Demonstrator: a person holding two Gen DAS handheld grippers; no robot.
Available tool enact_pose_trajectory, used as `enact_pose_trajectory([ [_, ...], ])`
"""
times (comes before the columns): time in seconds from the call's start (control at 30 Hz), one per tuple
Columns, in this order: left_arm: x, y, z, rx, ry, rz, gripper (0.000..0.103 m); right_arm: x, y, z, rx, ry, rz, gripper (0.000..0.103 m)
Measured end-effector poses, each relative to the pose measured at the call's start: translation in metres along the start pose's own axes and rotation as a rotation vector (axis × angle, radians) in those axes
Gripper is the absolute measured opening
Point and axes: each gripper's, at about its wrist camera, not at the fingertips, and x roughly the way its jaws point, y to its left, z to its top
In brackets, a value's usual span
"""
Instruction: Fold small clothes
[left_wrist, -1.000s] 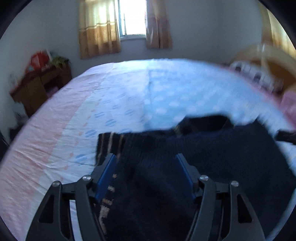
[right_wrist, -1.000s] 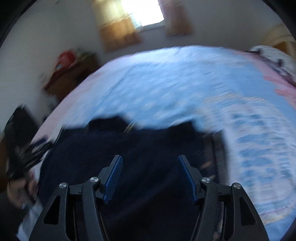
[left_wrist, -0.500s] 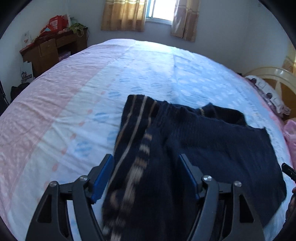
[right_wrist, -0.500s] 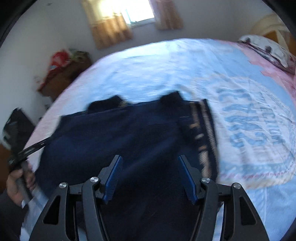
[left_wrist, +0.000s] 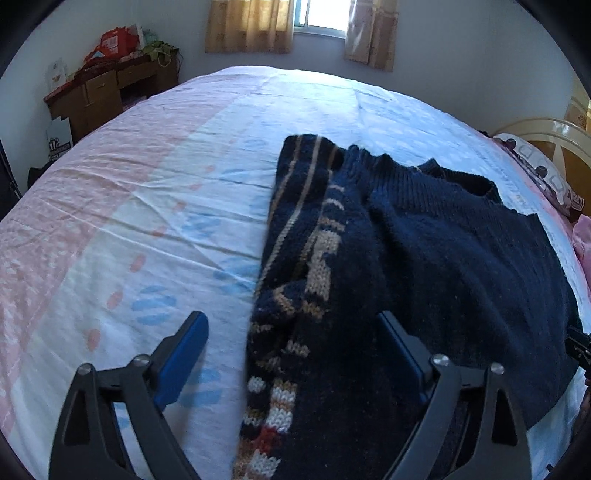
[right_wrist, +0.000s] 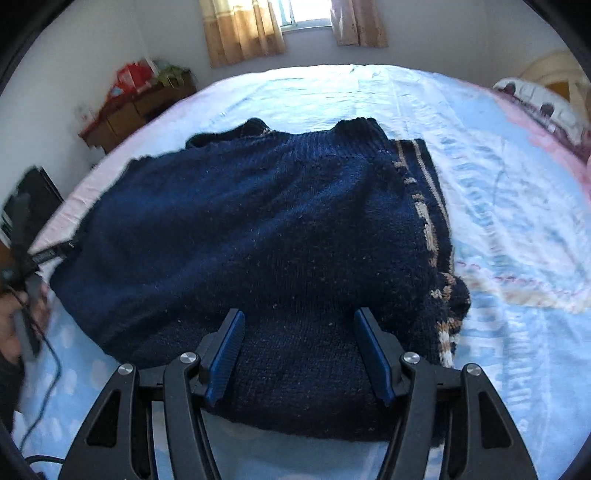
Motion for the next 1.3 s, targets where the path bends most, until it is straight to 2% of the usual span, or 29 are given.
enact_pose_trajectory([
  [0.23,-0.001,0.003,-0.005,0.021,0.015,0.001,0.097,0.006,0.004,0.001,-0.014,0.020,-0.063,0.067],
  [0.4,-0.016,0.008,-0.010,0.030,-0.003,-0.006,0.097,-0.006,0.010,0.007,0.058,0.010,-0.072,0.067],
  [0.63,-0.022,0.029,-0.016,0.003,0.017,-0.009,0.097,-0.003,0.056,0.009,-0.090,0.002,-0.073,0.067],
  [0.77,-0.017,0.037,-0.019,-0.018,0.052,-0.013,0.097,0.018,0.056,0.009,-0.047,0.062,-0.076,0.067],
  [0.9,-0.021,0.037,-0.020,-0.001,0.058,-0.005,0.098,0.011,0.059,0.010,-0.045,0.060,-0.113,0.067],
  [0.97,-0.026,0.040,-0.018,-0.009,0.051,-0.016,0.098,0.002,0.071,0.014,-0.085,0.026,-0.123,0.067],
  [1.1,-0.038,0.050,-0.016,-0.005,0.014,-0.004,0.098,-0.006,0.112,0.025,-0.209,-0.031,-0.083,0.067],
  [1.2,-0.044,0.059,-0.013,0.011,-0.003,0.009,0.098,0.000,0.144,0.032,-0.296,-0.061,-0.057,0.067],
  [1.3,-0.050,0.075,-0.012,0.010,-0.015,0.012,0.098,0.014,0.175,0.034,-0.393,-0.091,-0.069,0.067],
])
